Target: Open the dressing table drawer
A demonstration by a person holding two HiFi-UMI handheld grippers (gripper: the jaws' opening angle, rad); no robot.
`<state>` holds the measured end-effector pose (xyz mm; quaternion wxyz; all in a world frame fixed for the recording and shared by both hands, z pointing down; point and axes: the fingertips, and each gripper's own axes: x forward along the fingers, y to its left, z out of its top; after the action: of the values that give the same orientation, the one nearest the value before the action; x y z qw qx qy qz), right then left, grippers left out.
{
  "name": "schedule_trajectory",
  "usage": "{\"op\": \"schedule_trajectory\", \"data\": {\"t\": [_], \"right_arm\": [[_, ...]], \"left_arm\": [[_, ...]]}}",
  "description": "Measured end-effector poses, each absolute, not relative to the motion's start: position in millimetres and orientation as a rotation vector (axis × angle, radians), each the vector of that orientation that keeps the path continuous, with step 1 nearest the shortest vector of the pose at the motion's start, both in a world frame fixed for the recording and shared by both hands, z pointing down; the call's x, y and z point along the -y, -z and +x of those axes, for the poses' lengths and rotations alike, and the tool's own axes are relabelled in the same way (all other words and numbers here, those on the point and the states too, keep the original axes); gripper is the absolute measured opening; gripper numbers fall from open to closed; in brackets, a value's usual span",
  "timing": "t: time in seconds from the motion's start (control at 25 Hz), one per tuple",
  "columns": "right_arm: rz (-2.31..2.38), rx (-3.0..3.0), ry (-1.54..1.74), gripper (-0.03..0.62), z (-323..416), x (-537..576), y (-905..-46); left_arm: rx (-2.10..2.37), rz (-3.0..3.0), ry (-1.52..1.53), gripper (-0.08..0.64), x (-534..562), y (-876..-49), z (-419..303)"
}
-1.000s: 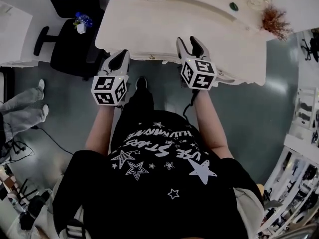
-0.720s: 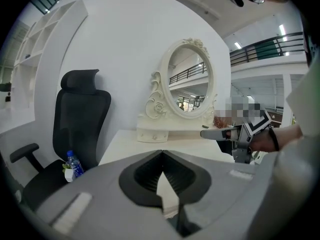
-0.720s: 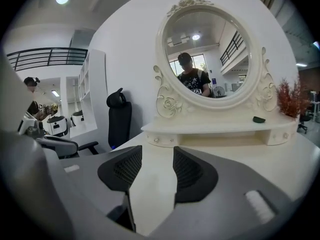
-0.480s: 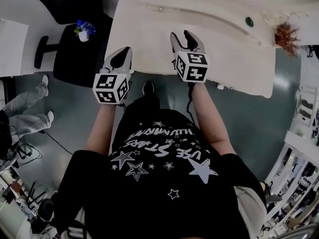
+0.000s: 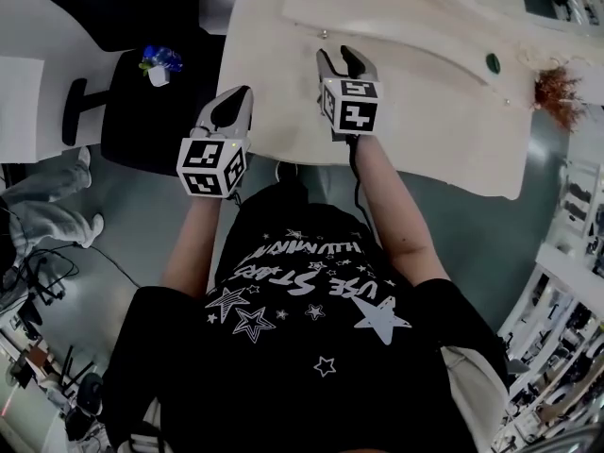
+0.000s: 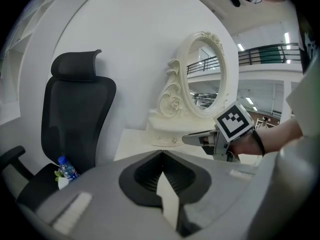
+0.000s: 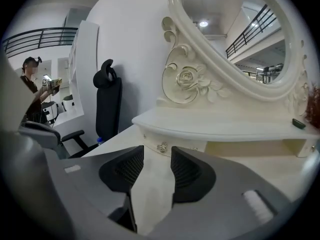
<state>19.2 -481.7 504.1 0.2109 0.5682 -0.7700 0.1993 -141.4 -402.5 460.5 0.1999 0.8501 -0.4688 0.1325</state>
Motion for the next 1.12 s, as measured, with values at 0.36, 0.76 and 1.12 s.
{"op": "schedule_trajectory", "data": {"t": [0.36, 0.76, 1.12], "right_arm": [[1.575, 2.015, -0.58, 0.198, 5.3, 515.6, -537.9], [1.652, 1.924, -0.545, 0.121, 7.9, 528.3, -547.5], [1.625, 1.93, -0.564, 0.12, 9.9, 517.7, -545.2]], "left_arm": [[1.245, 2.362, -0.393, 0.0, 423.2, -477.2, -149.4], [1.225, 2.338, -0.397, 0.0, 418.2, -489.5, -155.3], [1.293, 2.299, -0.387, 0.0, 412.1, -486.3, -167.0]]}}
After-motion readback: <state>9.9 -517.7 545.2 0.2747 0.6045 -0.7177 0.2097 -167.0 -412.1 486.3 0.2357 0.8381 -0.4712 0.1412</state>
